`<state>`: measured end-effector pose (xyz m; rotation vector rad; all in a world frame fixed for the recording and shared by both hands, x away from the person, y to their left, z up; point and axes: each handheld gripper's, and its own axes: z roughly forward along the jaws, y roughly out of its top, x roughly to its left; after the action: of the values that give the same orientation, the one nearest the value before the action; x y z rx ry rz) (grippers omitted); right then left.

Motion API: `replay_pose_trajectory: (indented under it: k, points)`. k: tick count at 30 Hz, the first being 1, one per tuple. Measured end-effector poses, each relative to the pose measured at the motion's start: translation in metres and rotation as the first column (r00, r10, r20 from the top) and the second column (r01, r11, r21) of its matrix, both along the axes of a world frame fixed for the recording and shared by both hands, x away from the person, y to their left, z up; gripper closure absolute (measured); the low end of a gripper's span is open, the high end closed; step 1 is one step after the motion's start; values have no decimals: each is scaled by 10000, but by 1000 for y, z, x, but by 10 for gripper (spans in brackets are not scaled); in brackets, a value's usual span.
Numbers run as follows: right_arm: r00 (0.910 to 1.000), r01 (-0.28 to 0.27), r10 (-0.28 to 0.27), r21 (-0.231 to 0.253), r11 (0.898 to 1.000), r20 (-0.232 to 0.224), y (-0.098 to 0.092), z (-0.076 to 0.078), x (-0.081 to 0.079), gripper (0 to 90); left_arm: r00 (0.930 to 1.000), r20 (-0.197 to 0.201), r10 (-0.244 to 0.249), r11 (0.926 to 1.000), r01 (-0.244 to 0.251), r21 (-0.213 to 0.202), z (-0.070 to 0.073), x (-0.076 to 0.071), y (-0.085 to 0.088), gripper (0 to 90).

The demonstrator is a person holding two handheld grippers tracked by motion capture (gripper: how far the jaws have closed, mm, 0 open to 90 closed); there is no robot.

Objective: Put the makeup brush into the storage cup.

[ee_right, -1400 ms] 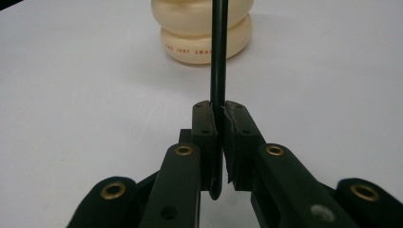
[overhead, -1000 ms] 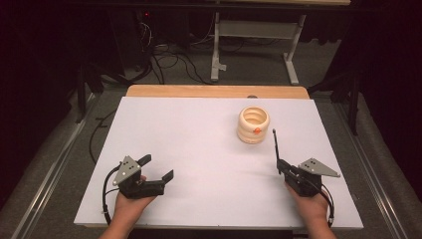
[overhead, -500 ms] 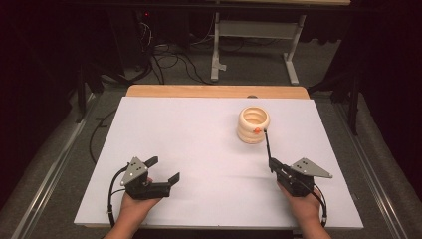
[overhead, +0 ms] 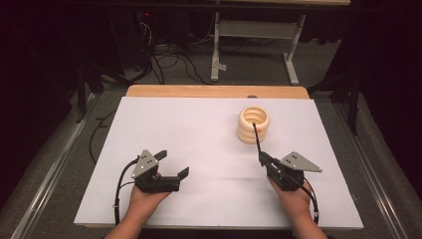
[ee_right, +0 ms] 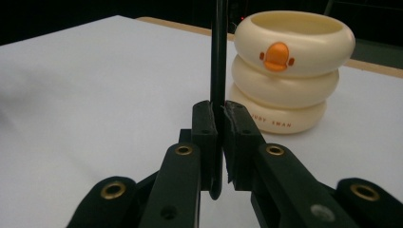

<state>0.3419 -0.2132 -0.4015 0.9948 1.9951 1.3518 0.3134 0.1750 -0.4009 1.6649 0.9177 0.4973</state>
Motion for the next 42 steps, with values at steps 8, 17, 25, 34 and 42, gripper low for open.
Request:
replay_pose_trajectory:
  k: [8,17,25,34,42]
  points:
    - [9999,-70,69,19,10000,103,13,7,8,860,9997,105,-216,9998,216,-35,10,10,-15,36]
    - [9988,-325,331,-184,9993,364,36,13,12,860,9990,197,-405,9984,412,-375,17,19,-31,40]
    - [9966,-697,700,-94,9975,441,56,11,11,860,9976,264,-634,9971,644,-411,14,20,-38,42]
    - [9941,-1050,1053,-114,9944,250,64,1,3,860,9948,238,-987,9948,993,-238,6,14,-42,42]
    - [9891,-1459,1465,-333,9887,143,69,-7,-3,860,9942,261,-1041,9927,1055,-583,9,13,-39,41]
